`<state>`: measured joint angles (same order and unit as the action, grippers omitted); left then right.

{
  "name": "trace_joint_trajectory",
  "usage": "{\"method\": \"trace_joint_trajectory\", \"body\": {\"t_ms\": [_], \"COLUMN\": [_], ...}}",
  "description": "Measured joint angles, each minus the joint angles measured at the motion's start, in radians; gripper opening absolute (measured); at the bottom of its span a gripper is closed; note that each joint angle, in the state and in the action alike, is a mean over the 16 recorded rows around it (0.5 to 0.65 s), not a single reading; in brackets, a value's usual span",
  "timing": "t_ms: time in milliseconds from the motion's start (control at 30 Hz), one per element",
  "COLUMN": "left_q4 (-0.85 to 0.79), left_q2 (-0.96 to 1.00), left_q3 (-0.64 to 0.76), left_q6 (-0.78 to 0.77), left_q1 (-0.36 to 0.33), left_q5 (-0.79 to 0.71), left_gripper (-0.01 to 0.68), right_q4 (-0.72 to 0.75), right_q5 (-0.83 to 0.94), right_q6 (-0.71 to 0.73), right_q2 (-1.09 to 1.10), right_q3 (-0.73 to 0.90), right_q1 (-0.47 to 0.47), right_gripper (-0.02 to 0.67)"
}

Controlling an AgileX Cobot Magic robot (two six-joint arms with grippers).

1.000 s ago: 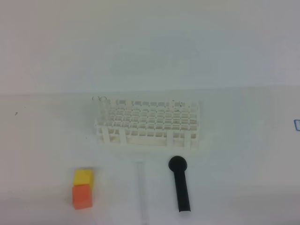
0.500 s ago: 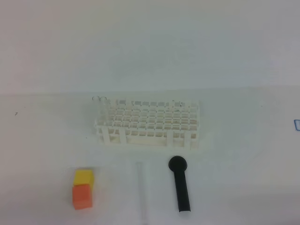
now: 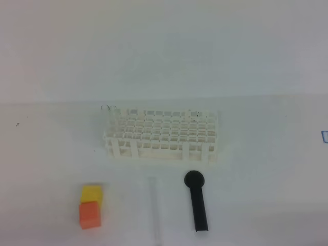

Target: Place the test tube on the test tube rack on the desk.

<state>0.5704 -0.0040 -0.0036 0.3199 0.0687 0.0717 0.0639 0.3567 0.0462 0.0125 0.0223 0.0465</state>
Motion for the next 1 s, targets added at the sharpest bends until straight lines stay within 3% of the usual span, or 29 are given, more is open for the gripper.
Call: {"method": "trace_joint_trajectory", "body": {"t_ms": [233,500,633,800,1000], "left_q4": [0.006,0.005,0.004,-0.001,-0.031], "left_q2": [0.001,0.002,0.003,0.035,0.181], "left_q3": [-0.08,-0.298,-0.426,-0.563,-0.693], "left_q6": [-0.11,-0.353,-0.487,-0.606,-0.741], "left_q1": [0.0,0.017,0.037,0.063,0.082], "left_q5": [-0.109,-0.248,-0.279,-0.303,-0.461], "left_gripper": [-0.001,-0.001,-0.001,-0.001,-0.001], "right_q4": [-0.007,-0.112,-0.182,-0.225,-0.238], "right_q5": [-0.112,-0.489,-0.591,-0.5,-0.197], "right_q6": [-0.03,-0.14,-0.157,-0.07,0.125], "right_q2": [0.0,0.0,-0.007,-0.067,-0.207], "right_q3": [0.003,-0.009,-0.09,-0.278,-0.569], "right_q1": [0.0,0.0,0.0,0.0,0.001], "right_gripper": [-0.001,-0.001,-0.001,-0.001,-0.001]}}
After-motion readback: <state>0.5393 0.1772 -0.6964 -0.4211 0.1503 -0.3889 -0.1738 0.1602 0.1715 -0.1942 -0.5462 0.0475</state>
